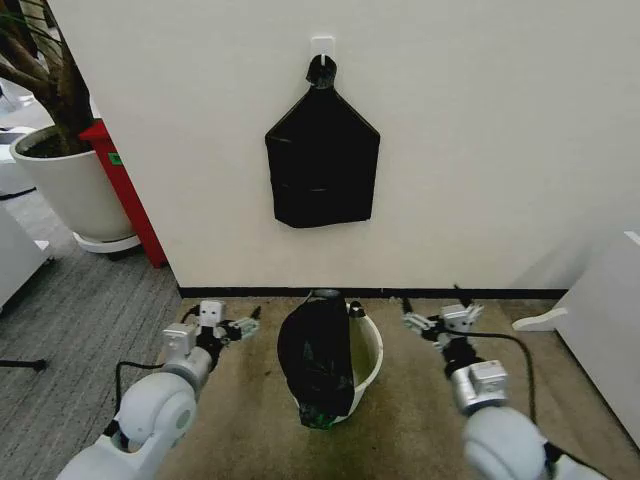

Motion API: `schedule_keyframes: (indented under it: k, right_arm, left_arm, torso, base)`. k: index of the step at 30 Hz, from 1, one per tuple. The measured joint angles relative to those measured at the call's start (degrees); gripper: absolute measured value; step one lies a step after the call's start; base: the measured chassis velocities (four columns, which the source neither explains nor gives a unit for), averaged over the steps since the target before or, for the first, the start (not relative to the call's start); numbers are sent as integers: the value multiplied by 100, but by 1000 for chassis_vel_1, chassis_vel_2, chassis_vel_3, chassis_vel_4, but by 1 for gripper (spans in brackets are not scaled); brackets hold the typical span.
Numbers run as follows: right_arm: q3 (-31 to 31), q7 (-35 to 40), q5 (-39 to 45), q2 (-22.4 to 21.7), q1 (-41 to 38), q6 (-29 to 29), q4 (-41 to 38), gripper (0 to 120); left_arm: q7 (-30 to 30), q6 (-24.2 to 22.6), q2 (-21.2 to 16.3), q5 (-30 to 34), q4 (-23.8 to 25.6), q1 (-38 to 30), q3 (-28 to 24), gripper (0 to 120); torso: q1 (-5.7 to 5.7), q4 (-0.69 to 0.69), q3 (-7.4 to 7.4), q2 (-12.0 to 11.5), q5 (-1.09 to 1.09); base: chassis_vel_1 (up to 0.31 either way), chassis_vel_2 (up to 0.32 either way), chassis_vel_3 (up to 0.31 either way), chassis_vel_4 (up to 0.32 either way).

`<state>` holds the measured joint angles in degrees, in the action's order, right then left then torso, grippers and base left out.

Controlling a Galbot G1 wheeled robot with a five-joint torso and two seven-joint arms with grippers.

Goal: Place the garbage bag over the trash bin.

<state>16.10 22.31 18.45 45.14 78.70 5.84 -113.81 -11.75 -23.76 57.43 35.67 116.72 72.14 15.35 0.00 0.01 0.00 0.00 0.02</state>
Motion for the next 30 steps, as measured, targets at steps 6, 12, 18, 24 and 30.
schedule_keyframes:
  k: [6, 12, 18, 24, 30]
  right_arm:
    - [1367, -1260, 592, 670, 730, -61, -112, 100]
    - [1960, -1911, 874, 2067, 2495, -581, -1581, 100]
    - [1531, -1936, 694, 2640, 2777, -604, -2001, 100]
    - [1382, -1716, 760, 2685, 2578, -636, -1914, 100]
    - [1363, -1655, 770, 2702, 2524, -577, -1693, 100]
  left_arm:
    - [-327, -157, 170, -71, 7, -184, -437, 100]
    - [-416, -247, 136, -301, 166, 15, -457, 100]
    - [-469, -363, 182, -516, 115, -77, -680, 100]
    - [-1119, -1203, 272, -350, 214, -236, -936, 100]
    - [-1409, -1422, 276, -141, 208, -264, -953, 100]
  torso:
    - [0, 0, 0, 0, -1]
    - [0, -4, -2, 1, -4]
    - [0, -1, -1, 0, -3]
    - [0, 0, -1, 0, -1]
    - [0, 0, 0, 0, -1]
  base:
    - [0, 0, 0, 0]
    - [0, 0, 0, 0]
    - [0, 0, 0, 0]
    - [0, 0, 0, 0]
    - [0, 0, 0, 0]
